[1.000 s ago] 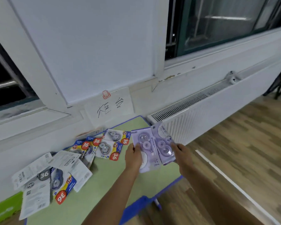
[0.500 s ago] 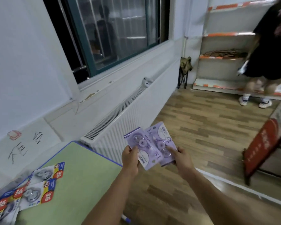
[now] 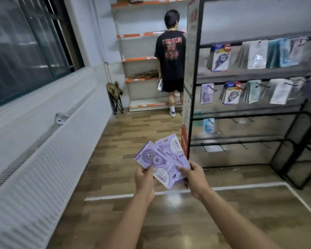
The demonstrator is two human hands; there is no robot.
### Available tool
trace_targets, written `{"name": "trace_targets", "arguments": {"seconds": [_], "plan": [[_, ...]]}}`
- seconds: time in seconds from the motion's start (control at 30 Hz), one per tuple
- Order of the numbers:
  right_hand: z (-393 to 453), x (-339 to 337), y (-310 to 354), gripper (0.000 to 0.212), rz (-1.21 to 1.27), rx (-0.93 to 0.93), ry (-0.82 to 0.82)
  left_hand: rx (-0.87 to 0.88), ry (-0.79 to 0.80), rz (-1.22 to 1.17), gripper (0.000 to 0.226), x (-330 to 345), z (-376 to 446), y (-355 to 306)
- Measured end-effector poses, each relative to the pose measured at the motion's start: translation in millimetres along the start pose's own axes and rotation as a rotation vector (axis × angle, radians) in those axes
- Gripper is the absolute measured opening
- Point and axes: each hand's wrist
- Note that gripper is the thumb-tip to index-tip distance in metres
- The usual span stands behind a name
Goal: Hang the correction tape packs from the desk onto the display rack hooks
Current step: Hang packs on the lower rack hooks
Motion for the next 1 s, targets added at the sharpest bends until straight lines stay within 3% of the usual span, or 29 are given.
{"name": "trace_targets", "arguments": {"seconds": [0.27,0.37,0.47,0.53,0.73,0.9,1.0], "plan": [[19,-159,63,0.008,-0.031,-0.137,-0.273,-0.070,0.235,0.115,0.017,161,-19,62],[29,-201,81,0.009,-0.069,-0.187,-0.351,-0.013,0.277,0.258,0.041,210,-19,76],[45,-231,96,0.011,-0.104,-0.227,-0.406,0.150,0.176,0.622,0.074,252,-10,86],[60,-248,105,0.011,-0.141,-0.250,-0.433,0.307,0.193,0.768,0.084,280,-3,90],[124,-290,137,0.009,-0.209,-0.291,-0.453,0.739,0.465,1.069,0.066,371,44,106],[175,-326,169,0.008,-0.237,-0.332,-0.481,0.865,0.636,1.162,0.062,445,72,116],[201,-345,180,0.012,-0.261,-0.328,-0.472,0.951,0.637,1.228,0.062,467,89,124]]}}
Point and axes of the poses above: each hand's wrist, its own z-axis towards the middle knuckle, its own x-axis out of the palm, y = z × x, and after that the axes turned 3 degrees about -x, right-handed
